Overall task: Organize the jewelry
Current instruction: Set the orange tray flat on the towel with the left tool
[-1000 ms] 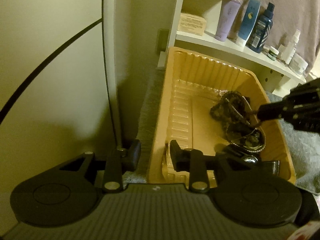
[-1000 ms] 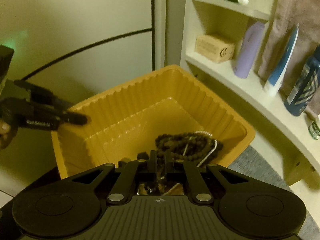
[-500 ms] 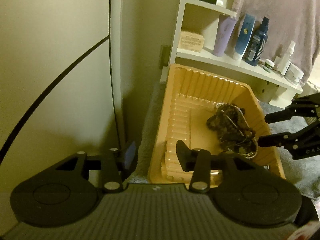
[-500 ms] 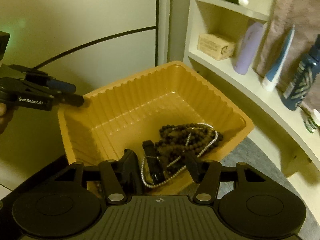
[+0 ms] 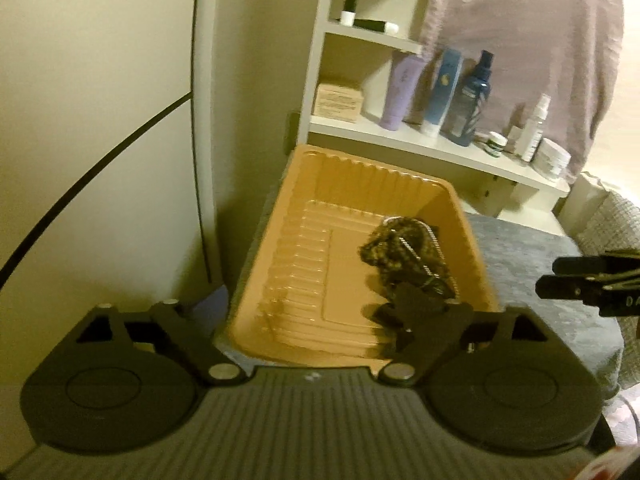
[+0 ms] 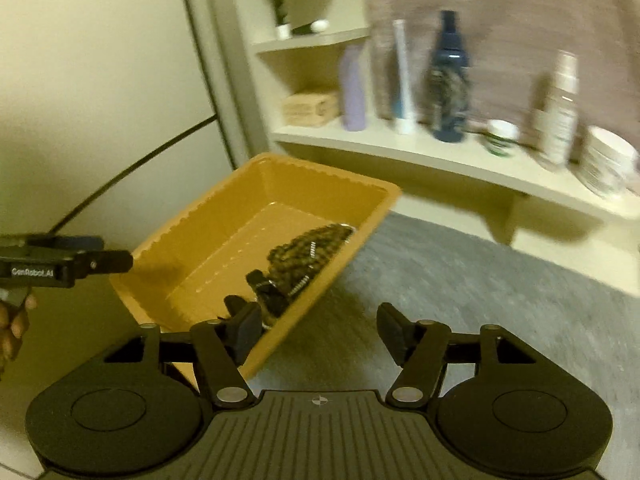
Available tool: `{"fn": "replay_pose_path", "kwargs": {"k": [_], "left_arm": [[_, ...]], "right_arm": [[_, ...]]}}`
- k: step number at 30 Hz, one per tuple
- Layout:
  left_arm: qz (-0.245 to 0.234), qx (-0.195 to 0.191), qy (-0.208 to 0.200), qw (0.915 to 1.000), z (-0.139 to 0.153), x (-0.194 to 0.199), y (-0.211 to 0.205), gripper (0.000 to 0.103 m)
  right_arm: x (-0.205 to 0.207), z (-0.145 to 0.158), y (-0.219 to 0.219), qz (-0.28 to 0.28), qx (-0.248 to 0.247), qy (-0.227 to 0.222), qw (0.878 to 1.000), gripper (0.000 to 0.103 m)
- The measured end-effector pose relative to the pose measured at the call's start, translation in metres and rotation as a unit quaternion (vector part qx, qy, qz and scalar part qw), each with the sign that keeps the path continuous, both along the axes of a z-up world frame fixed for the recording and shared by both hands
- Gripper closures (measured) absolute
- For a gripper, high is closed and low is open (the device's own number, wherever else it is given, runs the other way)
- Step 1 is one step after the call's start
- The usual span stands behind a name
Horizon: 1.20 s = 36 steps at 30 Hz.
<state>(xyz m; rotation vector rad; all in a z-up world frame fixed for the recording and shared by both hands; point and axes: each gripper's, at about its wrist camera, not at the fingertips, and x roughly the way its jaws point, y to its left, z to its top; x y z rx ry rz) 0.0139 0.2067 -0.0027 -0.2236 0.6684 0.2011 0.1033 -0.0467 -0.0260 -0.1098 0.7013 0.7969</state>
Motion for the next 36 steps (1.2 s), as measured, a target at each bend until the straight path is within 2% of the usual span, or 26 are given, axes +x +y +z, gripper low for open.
{"fn": "replay_pose_path", "kwargs": {"k": [2,9,14,21,29,36], "left_arm": [[-0.005,0.006,-0.006,1.0,0.001,-0.004,-0.008,0.001],[-0.022,0.019,-0.003,0.9996,0.001,-0.016,-0.036,0.001],[-0.05,0.018,0.025,0.9983,-0.004,-0.024,-0.063,0.001],[-0.07,0.037,0.041,0.996,-0.003,-0.032,-0.091,0.001],[-0.067,0.04,0.051,0.9956,-0.001,-0.042,-0.111,0.001],[-0.058,0.058,0.052,0.9953,-0.007,-0.05,-0.135,0.001]], "right_arm": [[-0.006,0.001,-0.014,-0.021,0.011,0.011,1.0,0.038],[-0.026,0.001,-0.064,-0.112,0.045,0.05,0.991,0.037],[-0.045,0.0,-0.086,-0.149,0.038,0.061,0.986,0.037],[-0.067,-0.005,-0.101,-0.164,0.018,0.062,0.984,0.037],[-0.084,-0.012,-0.109,-0.186,0.006,0.064,0.981,0.037],[-0.097,-0.017,-0.103,-0.17,0.001,0.063,0.983,0.037]]}}
